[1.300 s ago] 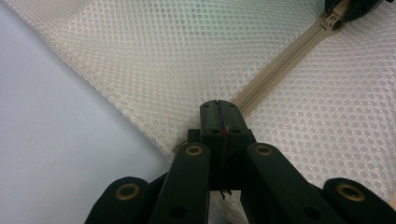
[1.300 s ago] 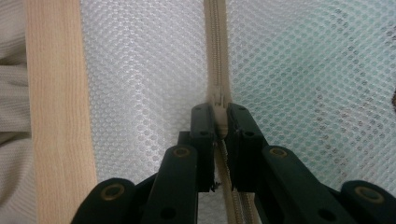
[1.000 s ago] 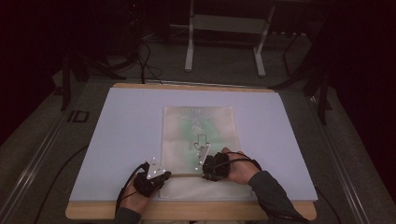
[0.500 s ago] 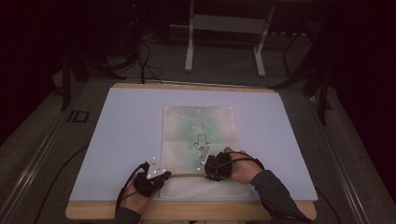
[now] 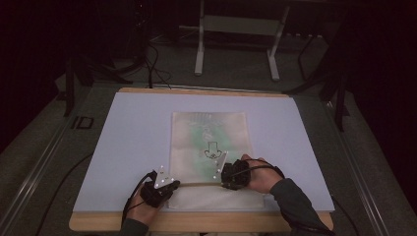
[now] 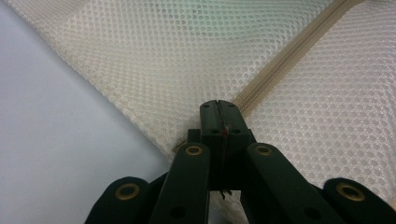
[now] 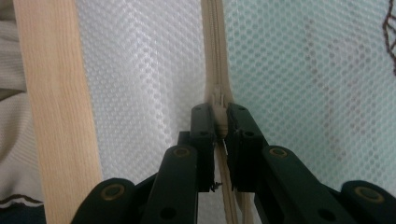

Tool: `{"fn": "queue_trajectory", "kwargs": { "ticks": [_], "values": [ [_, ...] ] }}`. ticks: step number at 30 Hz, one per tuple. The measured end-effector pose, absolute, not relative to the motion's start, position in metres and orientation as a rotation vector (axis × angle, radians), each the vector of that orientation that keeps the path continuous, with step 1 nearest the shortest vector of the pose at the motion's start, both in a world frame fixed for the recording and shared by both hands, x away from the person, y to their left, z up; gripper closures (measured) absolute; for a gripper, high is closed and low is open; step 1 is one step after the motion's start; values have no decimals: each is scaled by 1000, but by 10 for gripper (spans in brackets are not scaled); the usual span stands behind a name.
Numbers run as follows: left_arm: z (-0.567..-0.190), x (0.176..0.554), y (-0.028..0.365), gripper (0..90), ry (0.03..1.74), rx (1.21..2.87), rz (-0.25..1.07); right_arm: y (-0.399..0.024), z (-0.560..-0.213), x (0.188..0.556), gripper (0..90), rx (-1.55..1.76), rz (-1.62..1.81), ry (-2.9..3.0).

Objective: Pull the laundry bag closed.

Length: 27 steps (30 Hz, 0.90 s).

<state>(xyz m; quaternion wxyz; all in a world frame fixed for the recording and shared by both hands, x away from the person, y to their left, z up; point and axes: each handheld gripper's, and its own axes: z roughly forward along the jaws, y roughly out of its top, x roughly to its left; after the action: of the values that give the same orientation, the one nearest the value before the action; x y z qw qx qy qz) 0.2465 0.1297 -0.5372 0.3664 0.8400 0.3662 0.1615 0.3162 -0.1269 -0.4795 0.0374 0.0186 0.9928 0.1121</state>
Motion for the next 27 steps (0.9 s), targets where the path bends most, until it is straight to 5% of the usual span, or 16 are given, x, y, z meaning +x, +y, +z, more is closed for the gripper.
{"fn": "queue_trajectory", "kwargs": {
  "ticks": [27],
  "values": [
    [-537,246,130,895,942,2158,413,-142,-477,318,822,83,326,3053]
  ]
}}
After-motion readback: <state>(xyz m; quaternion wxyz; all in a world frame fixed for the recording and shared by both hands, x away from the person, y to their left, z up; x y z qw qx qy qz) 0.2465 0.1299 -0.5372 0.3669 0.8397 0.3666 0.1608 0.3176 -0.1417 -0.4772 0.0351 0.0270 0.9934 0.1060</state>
